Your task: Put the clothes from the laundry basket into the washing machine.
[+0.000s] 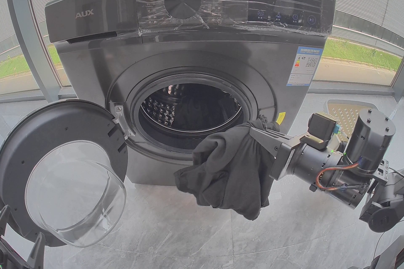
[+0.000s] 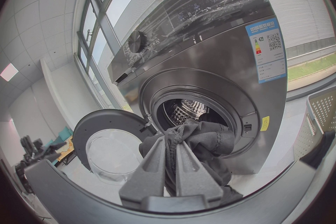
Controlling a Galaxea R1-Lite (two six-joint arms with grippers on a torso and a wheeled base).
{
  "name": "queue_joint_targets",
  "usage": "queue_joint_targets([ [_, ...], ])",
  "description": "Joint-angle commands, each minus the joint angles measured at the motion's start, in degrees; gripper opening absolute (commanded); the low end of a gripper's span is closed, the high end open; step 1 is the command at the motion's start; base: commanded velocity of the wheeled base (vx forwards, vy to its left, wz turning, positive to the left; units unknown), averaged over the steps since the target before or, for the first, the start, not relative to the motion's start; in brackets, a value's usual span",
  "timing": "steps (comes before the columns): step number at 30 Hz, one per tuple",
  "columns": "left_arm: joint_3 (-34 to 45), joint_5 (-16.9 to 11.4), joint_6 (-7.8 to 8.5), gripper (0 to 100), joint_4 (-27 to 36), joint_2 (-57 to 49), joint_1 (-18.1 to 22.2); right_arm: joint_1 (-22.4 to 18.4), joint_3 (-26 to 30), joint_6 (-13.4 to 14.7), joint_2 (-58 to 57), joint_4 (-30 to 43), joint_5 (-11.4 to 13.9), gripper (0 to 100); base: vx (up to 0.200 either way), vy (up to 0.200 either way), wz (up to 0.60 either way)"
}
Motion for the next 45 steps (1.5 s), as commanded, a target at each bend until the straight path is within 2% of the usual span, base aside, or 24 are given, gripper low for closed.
queue_joint_targets([
  [1,-6.26,-9.59,-0.51,100,1.36,9.54,-1.87,1.31,-5.31,-0.3,6.03,-0.61,-3.28,0,0.0,0.0,0.0],
  [2,-6.08,-12.58,-0.6,100,1.1,13.06,-1.87,2.18,-6.19,-0.12,6.47,-0.61,-3.28,0,0.0,0.0,0.0],
  [5,-6.35,-17.15,-1.3,100,0.04,20.7,-1.95,3.24,-8.47,0.32,8.22,-0.7,-3.11,0,0.0,0.0,0.0],
  [8,-6.35,-20.58,-1.3,100,-3.82,28.26,-2.22,3.33,-9.88,0.32,9.89,-0.79,-2.76,0,0.0,0.0,0.0],
  [10,-6.17,-21.81,-1.04,100,-7.43,32.66,-2.57,3.24,-11.46,0.41,10.68,-0.79,-2.32,0,0.0,0.0,0.0],
  [13,-6.26,-21.98,-0.87,100,-12.35,38.98,-4.68,2.8,-14.1,0.58,11.04,-0.79,-2.05,0,0.0,0.0,0.0],
  [16,-6.43,-21.72,-1.39,100,-17.53,45.22,-10.48,2.98,-15.94,1.29,11.12,-0.79,-1.53,0,0.0,0.0,0.0],
  [20,-6.52,-20.66,-1.39,100,-22.02,51.82,-15.49,3.24,-16.21,1.55,11.12,-0.79,-1.26,0,0.0,0.0,0.0],
  [22,-6.61,-20.58,-1.48,100,-24.13,54.72,-16.54,3.15,-16.29,1.64,11.21,-0.87,-1.35,0,0.0,0.0,0.0],
  [25,-6.79,-20.58,-1.57,100,-28.35,59.99,-17.42,2.89,-16.21,1.64,11.3,-0.87,-1.35,0,0.0,0.0,0.0],
  [28,-6.79,-20.58,-1.57,100,-28.35,59.99,-17.42,2.89,-16.21,1.64,11.3,-0.87,-1.35,0,0.0,0.0,0.0],
  [29,-6.79,-20.58,-1.57,100,-34.5,67.46,-17.51,3.06,-16.12,1.64,11.3,-0.87,-1.35,0,0.0,0.0,0.0],
  [36,-6.79,-20.66,-1.66,100,-41.35,76.43,-17.51,3.41,-15.06,1.55,11.3,-2.63,-1.44,0,0.0,0.0,0.0],
  [41,-8.1,-20.84,-3.94,100,-45.4,82.84,-18.92,3.59,-14.19,1.46,11.39,-3.69,-1.44,0,0.0,0.0,0.0],
  [45,-9.16,-20.58,-4.03,100,-48.21,88.11,-19.27,3.5,-13.75,1.29,11.12,-3.6,-1.53,0,0.0,0.0,0.0],
])
